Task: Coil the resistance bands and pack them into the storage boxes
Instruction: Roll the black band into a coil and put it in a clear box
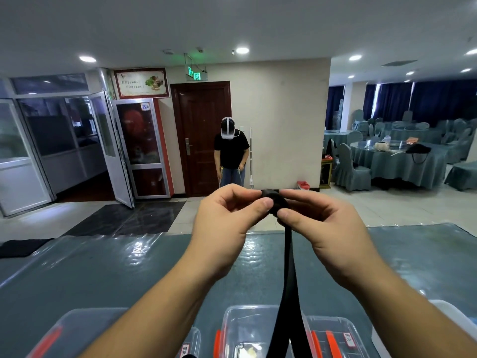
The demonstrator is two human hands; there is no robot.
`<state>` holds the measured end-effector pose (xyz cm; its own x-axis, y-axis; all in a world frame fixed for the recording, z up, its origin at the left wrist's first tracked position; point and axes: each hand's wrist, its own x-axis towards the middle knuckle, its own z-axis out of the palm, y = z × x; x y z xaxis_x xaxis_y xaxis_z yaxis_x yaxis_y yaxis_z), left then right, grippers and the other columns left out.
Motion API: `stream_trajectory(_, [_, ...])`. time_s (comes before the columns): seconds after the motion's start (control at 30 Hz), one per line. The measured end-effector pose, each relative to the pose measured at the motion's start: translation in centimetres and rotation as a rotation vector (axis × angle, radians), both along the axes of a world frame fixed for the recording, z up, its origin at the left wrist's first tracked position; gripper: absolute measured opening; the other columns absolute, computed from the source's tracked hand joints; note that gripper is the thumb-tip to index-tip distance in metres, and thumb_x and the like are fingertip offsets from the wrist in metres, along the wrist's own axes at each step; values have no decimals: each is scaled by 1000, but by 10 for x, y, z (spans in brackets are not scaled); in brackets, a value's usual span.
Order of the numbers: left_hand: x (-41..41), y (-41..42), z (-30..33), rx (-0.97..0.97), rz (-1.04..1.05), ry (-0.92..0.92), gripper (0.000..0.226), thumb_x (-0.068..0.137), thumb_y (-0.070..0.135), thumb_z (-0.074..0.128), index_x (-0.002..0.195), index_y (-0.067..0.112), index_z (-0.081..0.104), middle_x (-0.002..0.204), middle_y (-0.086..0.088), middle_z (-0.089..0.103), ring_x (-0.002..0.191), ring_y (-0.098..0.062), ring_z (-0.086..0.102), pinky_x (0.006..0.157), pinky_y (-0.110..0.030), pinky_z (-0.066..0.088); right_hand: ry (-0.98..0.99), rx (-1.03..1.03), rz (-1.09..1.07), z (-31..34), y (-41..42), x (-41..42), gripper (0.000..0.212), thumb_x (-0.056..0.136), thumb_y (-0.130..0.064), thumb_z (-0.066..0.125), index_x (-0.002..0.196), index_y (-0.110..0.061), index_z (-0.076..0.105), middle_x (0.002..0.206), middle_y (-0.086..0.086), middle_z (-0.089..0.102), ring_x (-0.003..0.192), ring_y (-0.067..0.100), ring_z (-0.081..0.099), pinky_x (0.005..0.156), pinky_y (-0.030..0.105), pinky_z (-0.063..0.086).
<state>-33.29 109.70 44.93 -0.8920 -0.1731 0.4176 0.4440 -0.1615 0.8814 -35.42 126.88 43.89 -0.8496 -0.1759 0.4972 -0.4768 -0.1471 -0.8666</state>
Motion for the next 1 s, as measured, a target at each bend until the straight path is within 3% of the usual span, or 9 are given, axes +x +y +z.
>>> stream_trajectory(0.1, [1, 6, -4, 125, -96, -61, 15, 84, -8, 74, 92, 0, 65, 90, -18, 74, 85, -23, 74, 78, -26, 60, 29, 40, -23, 0, 4, -3, 30, 85, -1, 76, 110, -18, 78, 103, 1, 81, 101, 18, 76, 96, 40, 59])
stream_trajectory(0.17, [1, 4, -6, 97, -139, -93, 17, 85, -9, 74, 95, 1, 63, 93, -18, 73, 85, -23, 74, 79, -28, 61, 57, 126, -37, 3, 10, -3, 30, 86, -2, 76, 112, -16, 78, 105, 0, 81, 103, 17, 76, 99, 42, 58])
stream_trajectory(0.33, [1, -18, 5, -561, -178, -121, 31, 81, 9, 85, 108, 23, 78, 104, -2, 80, 100, -19, 76, 97, -37, 59, 154, 572, 22, 21, 25, 4, 31, 88, -7, 78, 111, -29, 79, 101, -14, 80, 99, 4, 74, 92, 25, 58])
stream_trajectory(0.43, [3, -25, 16, -728, -193, -173, 20, 81, 13, 86, 100, 19, 82, 94, -6, 81, 98, -27, 76, 98, -43, 58, 122, 659, 16, 22, 25, 6, 28, 84, -15, 83, 101, -34, 71, 92, -5, 80, 88, 15, 75, 88, 42, 60])
stream_trajectory(0.53, [1, -25, 16, -580, -154, -151, 26, 78, 6, 86, 104, 6, 79, 91, -12, 80, 89, -24, 78, 84, -33, 60, 122, 455, -4, 17, 20, 4, 21, 80, -9, 85, 94, -22, 75, 90, 0, 80, 89, 18, 77, 90, 44, 61])
stream_trajectory(0.67, [0, -15, 5, -237, -138, -106, 39, 69, 16, 82, 105, 2, 77, 94, -14, 80, 84, -16, 76, 78, -22, 56, 58, 98, 15, 5, 9, 7, 31, 77, -6, 81, 108, -13, 78, 100, 4, 81, 99, 20, 77, 96, 36, 59])
stream_trajectory(0.8, [2, -5, -4, -74, -215, -153, 33, 74, 10, 78, 106, 2, 75, 99, -13, 79, 91, -18, 75, 86, -24, 59, 53, 100, -48, 0, 7, 9, 35, 83, 0, 78, 112, -19, 78, 104, -4, 81, 104, 13, 75, 100, 33, 57])
stream_trajectory(0.87, [4, -10, -2, -170, -230, -194, 28, 79, 7, 78, 107, 5, 74, 96, -10, 77, 89, -16, 74, 85, -26, 59, 72, 237, -11, 3, 12, 10, 35, 86, 1, 77, 115, -18, 77, 107, -5, 80, 106, 11, 75, 100, 32, 57])
stream_trajectory(1.0, [5, -19, 10, -601, -232, -168, 14, 86, 9, 80, 100, 13, 81, 85, -6, 78, 78, -9, 71, 73, -18, 51, 69, 509, 33, 12, 16, 13, 32, 86, -8, 80, 110, -26, 69, 95, -8, 81, 93, 11, 76, 88, 28, 59])
